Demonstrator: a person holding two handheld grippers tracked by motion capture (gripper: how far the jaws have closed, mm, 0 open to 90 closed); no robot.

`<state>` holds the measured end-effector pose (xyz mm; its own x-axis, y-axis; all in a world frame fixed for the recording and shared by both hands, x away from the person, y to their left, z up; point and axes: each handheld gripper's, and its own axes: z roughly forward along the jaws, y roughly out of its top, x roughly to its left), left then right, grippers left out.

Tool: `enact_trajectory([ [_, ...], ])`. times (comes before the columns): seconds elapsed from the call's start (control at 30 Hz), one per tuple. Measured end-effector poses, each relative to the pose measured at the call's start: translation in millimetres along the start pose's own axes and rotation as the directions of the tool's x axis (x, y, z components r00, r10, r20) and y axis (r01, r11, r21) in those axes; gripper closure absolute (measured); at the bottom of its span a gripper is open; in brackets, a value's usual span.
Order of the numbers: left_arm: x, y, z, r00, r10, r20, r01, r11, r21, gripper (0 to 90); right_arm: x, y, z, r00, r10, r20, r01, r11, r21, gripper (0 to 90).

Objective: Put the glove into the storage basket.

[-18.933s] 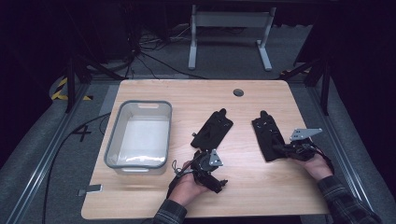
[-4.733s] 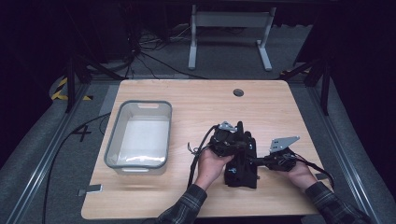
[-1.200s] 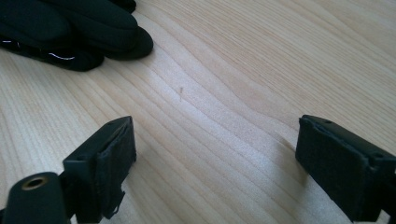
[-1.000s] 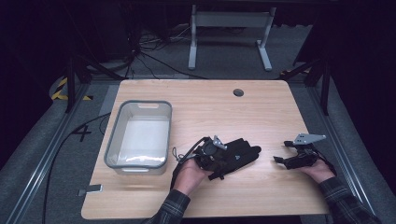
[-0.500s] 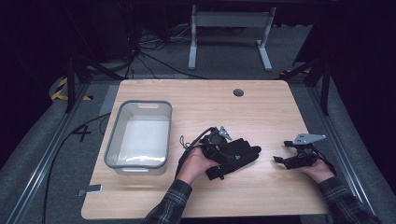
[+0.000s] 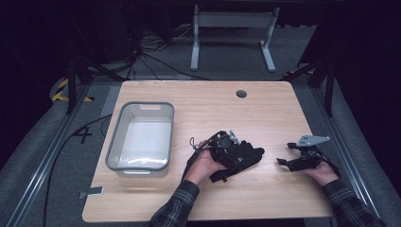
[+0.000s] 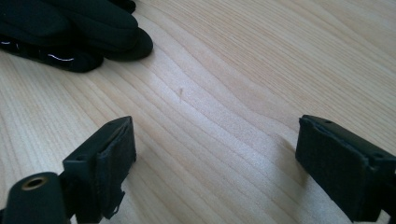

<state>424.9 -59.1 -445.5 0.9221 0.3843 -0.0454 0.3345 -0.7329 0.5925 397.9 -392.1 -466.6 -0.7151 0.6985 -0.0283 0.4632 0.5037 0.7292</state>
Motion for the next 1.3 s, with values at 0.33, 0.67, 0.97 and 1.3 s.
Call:
enact_trajectory([
  [0.33, -2.1, -3.5, 4.4, 1.0, 0.003, -0.005, -0.003, 0.9998, 0.021, 20.9, 0.0, 0.0, 0.0, 1.0, 0.0, 0.0, 0.0, 1.0, 0.0, 12.5],
  [0.67, -8.0, -2.9, 0.6, 0.9993, 0.031, 0.022, -0.032, 0.999, 0.031, 45.7, 0.0, 0.0, 0.0, 1.0, 0.0, 0.0, 0.0, 1.0, 0.0, 12.5],
  [0.97, -5.5, -5.5, -2.3, 0.9978, -0.006, 0.067, 0.005, 0.9999, 0.012, 68.2, 0.1, 0.1, 0.1, 1.0, 0.0, 0.0, 0.0, 1.0, 0.001, 12.5],
  [1.3, -5.2, -2.8, -13.5, 0.9946, -0.077, 0.07, 0.077, 0.997, 0.007, 70.7, 0.0, 0.1, 0.1, 1.0, 0.0, 0.0, 0.0, 1.0, 0.001, 12.5],
])
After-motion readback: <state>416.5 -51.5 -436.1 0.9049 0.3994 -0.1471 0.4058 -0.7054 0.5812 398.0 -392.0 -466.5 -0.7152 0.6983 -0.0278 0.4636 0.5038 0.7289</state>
